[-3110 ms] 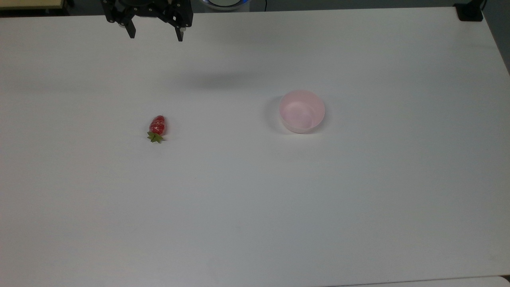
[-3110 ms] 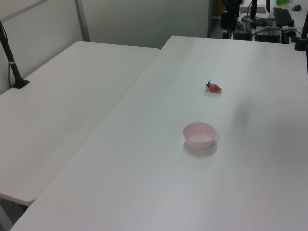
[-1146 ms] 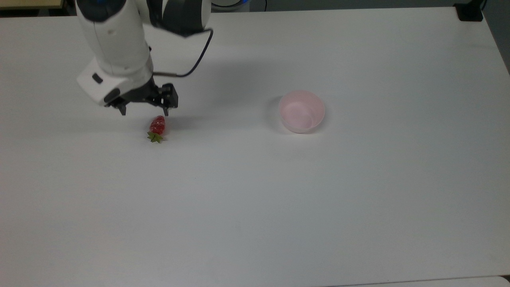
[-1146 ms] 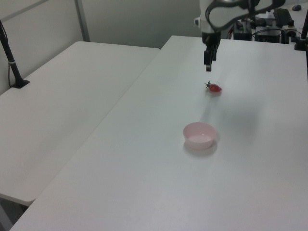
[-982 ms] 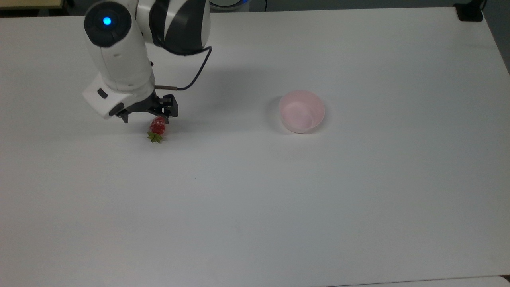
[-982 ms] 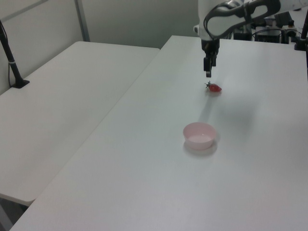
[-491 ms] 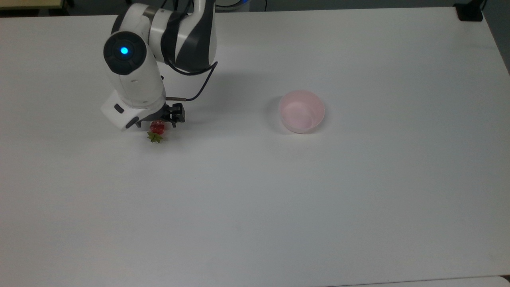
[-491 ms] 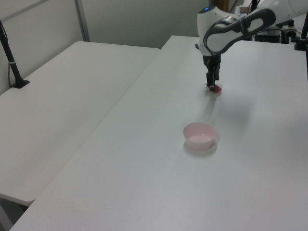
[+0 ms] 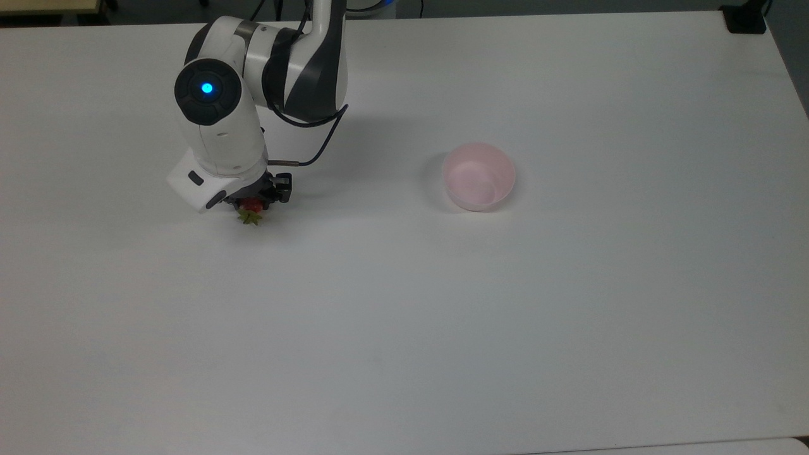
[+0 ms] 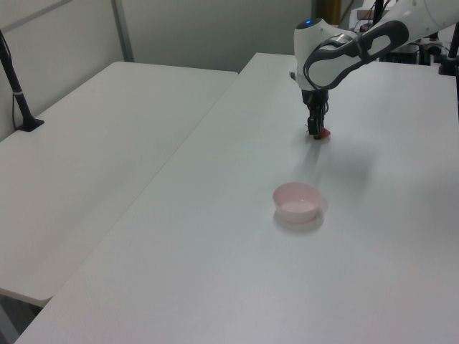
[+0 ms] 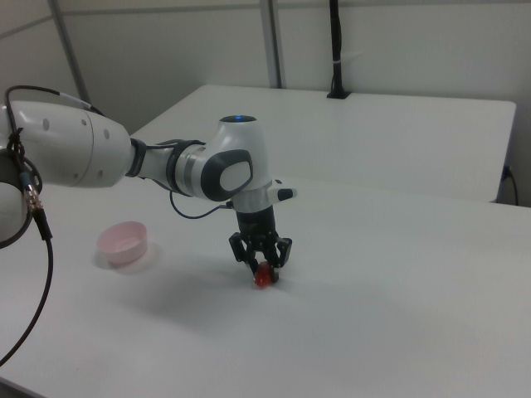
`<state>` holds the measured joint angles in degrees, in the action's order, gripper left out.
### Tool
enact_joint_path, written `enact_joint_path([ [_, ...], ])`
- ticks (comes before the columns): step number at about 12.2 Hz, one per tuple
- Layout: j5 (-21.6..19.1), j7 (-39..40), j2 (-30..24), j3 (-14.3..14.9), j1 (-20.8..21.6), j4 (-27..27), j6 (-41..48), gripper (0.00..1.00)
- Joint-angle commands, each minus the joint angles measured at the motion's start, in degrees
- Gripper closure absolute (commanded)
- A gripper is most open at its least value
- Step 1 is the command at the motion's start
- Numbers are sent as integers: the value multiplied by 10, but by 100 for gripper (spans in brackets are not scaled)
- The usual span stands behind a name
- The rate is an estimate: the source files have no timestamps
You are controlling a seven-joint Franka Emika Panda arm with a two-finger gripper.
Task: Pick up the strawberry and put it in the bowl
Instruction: 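Close the gripper around the strawberry, then lift the strawberry and carry it over the pink bowl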
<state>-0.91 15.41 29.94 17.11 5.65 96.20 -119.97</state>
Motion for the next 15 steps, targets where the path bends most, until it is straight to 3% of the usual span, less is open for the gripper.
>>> enact_joint_path([
  [1, -7, 14, -11, 9, 9, 9, -16, 73],
  [6, -23, 6, -76, 10, 61, -17, 41, 67],
  [10, -25, -34, -106, 11, 171, -19, 103, 60],
  [13, -24, -78, -105, 11, 229, -17, 118, 60],
  [15, -23, -97, -97, 11, 267, -15, 118, 54],
])
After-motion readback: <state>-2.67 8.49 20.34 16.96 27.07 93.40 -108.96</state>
